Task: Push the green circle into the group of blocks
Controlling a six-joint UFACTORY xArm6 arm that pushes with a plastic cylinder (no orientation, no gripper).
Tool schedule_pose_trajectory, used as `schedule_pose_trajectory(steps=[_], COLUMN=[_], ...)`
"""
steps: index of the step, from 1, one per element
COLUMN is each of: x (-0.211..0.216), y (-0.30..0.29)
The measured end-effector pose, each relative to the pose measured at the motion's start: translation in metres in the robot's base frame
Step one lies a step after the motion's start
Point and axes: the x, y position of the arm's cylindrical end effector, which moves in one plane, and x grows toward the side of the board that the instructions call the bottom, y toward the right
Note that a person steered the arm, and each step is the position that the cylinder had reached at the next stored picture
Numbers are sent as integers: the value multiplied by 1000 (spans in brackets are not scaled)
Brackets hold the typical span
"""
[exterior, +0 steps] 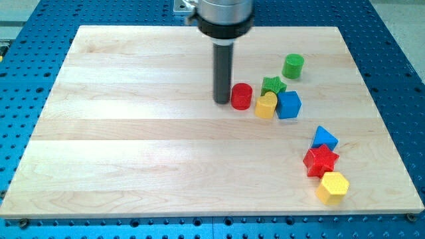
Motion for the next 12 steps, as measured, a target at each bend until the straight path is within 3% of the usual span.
schedule_pose_trajectory(steps=[1,2,3,5,6,7,8,9,10,11,12], x=[-5,-51,-103,-73,-138,-139,-100,-91,-95,-90,-43], y=[16,4,58,125,147,213,236,173,57,16,-8])
